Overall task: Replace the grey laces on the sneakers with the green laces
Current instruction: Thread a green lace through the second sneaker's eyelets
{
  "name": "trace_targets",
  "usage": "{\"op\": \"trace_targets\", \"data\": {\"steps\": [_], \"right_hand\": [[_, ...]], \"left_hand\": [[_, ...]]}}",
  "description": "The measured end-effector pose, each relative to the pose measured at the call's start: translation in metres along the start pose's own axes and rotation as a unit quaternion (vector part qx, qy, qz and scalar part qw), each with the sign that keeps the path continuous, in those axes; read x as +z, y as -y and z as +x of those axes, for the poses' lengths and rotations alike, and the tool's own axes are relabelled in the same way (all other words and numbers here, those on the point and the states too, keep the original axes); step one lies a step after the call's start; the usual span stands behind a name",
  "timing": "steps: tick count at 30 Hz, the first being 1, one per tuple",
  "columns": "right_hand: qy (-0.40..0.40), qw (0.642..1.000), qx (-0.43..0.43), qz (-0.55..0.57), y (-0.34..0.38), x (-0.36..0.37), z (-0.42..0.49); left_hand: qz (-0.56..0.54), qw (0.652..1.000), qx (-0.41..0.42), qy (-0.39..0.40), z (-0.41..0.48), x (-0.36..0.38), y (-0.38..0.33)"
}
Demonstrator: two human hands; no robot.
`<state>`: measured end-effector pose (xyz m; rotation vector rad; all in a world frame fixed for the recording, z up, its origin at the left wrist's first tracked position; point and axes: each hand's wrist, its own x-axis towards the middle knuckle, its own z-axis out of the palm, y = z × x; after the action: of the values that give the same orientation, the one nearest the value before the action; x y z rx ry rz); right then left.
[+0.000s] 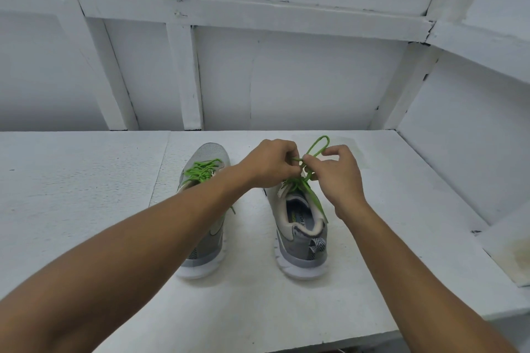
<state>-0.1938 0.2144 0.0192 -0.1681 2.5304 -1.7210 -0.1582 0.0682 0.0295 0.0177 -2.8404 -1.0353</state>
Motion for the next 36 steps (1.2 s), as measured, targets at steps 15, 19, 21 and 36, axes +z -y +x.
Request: {"op": "trace_targets", "data": {"steps": [15,19,21,36], "right_hand": [[0.054,0.927,-0.227,-0.294,0.008,-0.014,0.002],[0.091,0.923,-0.194,-0.32,0.009,-0.018,0.003],[0.124,0.92,-0.174,-0.328,0.01,-0.02,0.003],[0.19,0.976,0.106,0.014,0.006,-0.01,0.002]], "left_hand": [[0.012,0.999,0.004,0.037,0.005,-0.008,-0.004],[0.023,0.999,0.008,0.035,0.006,-0.009,-0.003],[0.026,0.999,0.012,0.036,0.007,-0.011,-0.003],[-0.058,0.998,-0.018,0.004,-0.003,0.008,0.005]]}}
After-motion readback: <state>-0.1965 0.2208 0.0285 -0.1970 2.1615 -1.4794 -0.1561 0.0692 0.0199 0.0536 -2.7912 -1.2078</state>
